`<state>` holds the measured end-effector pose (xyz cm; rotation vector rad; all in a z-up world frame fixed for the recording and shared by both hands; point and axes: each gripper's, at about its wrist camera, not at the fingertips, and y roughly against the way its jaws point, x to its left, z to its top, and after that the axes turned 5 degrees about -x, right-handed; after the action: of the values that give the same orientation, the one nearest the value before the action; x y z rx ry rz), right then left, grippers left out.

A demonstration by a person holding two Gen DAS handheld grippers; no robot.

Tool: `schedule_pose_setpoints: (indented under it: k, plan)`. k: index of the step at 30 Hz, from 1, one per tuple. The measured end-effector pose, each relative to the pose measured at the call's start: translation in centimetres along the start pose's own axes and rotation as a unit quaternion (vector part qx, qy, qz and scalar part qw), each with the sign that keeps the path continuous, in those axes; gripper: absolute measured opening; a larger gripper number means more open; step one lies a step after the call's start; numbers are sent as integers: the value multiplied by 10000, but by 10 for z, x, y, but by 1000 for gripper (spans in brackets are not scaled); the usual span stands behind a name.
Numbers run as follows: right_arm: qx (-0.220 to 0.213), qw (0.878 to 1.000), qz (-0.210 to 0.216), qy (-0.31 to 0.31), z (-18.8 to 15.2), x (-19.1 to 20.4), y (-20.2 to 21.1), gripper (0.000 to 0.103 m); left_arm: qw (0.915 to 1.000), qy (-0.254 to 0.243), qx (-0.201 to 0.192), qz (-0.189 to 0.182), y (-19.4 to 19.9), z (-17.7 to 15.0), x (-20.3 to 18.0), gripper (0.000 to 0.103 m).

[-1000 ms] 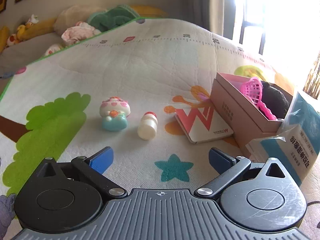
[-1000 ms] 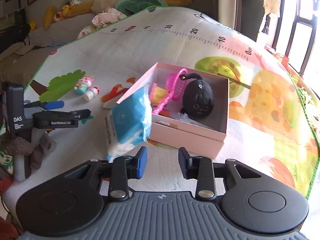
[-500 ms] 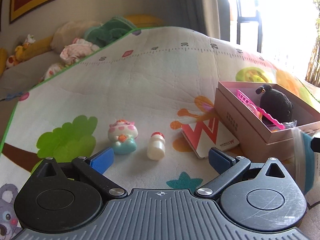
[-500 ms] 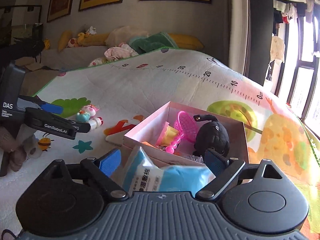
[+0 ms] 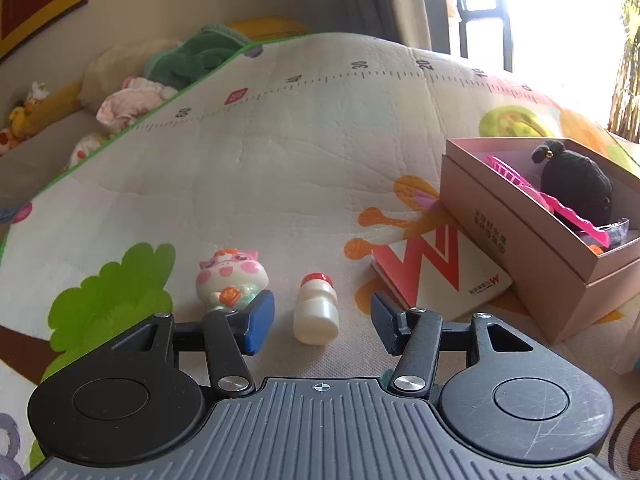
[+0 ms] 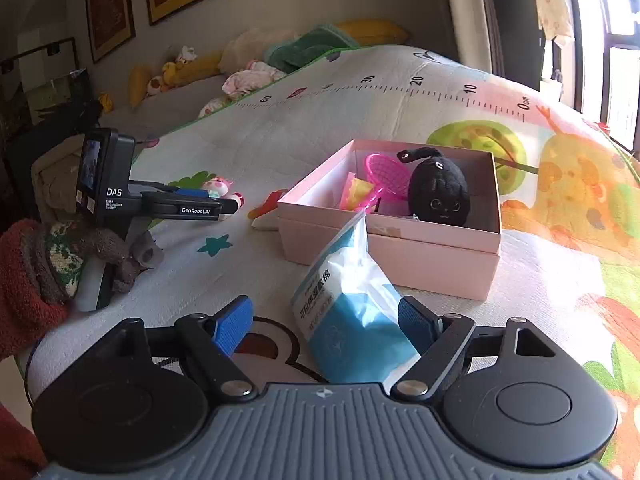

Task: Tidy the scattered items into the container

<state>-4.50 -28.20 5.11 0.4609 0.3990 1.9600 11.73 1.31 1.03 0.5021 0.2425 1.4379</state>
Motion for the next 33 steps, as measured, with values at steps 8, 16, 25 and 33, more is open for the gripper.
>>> schedule_pose_setpoints:
  k: [8,16,25,33]
  plan:
    - [-105,9991,-356,-225,-2,-14,-4,85,9997,-180,174,-45,-17,0,1,31]
    - [11,9867,-1033,1251,-17,14,-25,88,9922,-570,88,-1104,42,-7,-33,29]
    - [416,9579,-1239,2555,-30,41,-63,86,9723,-1085,524,-2003,95,-41,-71,55]
    - [756,9775,-240,1954,-23,33,-17,59,9829,-1421,465,-1074,88,-42,-49,97]
